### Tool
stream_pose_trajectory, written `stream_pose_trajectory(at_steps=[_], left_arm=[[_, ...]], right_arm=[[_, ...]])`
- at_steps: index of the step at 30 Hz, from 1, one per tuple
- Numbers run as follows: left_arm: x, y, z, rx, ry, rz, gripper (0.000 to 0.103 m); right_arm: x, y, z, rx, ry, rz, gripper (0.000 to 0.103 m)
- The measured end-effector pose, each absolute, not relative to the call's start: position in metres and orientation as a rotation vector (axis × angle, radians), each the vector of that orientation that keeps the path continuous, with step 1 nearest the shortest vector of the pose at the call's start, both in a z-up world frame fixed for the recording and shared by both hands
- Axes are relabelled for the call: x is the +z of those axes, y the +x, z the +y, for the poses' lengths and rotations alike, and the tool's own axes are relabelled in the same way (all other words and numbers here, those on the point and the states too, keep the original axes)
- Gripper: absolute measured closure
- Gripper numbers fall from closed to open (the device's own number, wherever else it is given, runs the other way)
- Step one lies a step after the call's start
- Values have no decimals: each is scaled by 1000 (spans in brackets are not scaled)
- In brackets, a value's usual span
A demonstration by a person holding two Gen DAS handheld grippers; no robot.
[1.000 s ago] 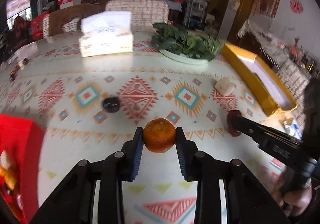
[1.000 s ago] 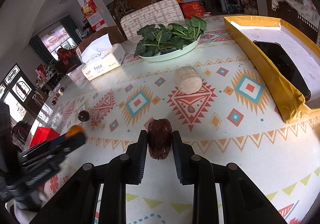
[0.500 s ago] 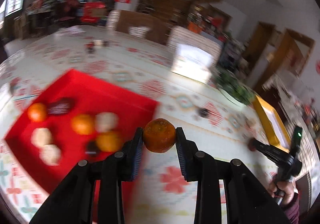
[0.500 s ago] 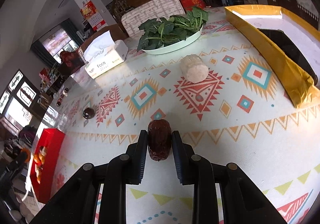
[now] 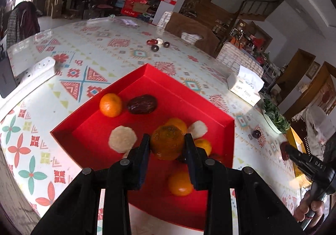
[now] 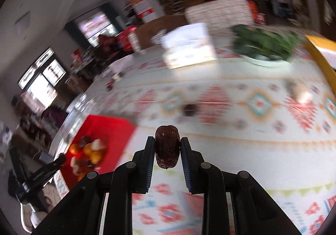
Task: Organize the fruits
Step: 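Carry the date and orange into the red tray and open both tools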
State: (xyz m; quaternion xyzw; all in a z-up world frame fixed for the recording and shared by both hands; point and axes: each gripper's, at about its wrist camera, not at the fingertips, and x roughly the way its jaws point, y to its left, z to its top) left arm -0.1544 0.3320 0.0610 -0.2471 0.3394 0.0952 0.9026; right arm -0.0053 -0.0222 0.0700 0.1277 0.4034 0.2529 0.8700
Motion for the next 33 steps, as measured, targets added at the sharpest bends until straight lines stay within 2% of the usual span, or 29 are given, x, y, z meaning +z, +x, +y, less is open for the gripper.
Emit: stream_pose_trajectory(at_steps=[6, 15, 18, 23, 27, 29, 33], left_arm=[[47, -150, 334, 177, -505, 739, 72], [34, -141, 341, 151, -530, 763, 72], [35, -141, 344, 139, -542, 758, 68], [39, -142, 343, 133, -540, 750, 50], [43, -143, 341, 131, -534, 748, 46], [44, -144, 340, 130, -536, 748, 40], [47, -144, 338, 130, -526, 746, 39]], right_arm=[[72, -4, 73, 667, 166, 876, 76], [50, 11, 155, 702, 24, 927, 76], [45, 17, 166, 689, -8, 933, 76], [39, 26, 178, 679, -30, 935, 76], [39, 24, 178, 675, -28, 935, 76], [43, 21, 176, 676, -22, 922, 75], [55, 14, 163, 673, 3, 894, 71]])
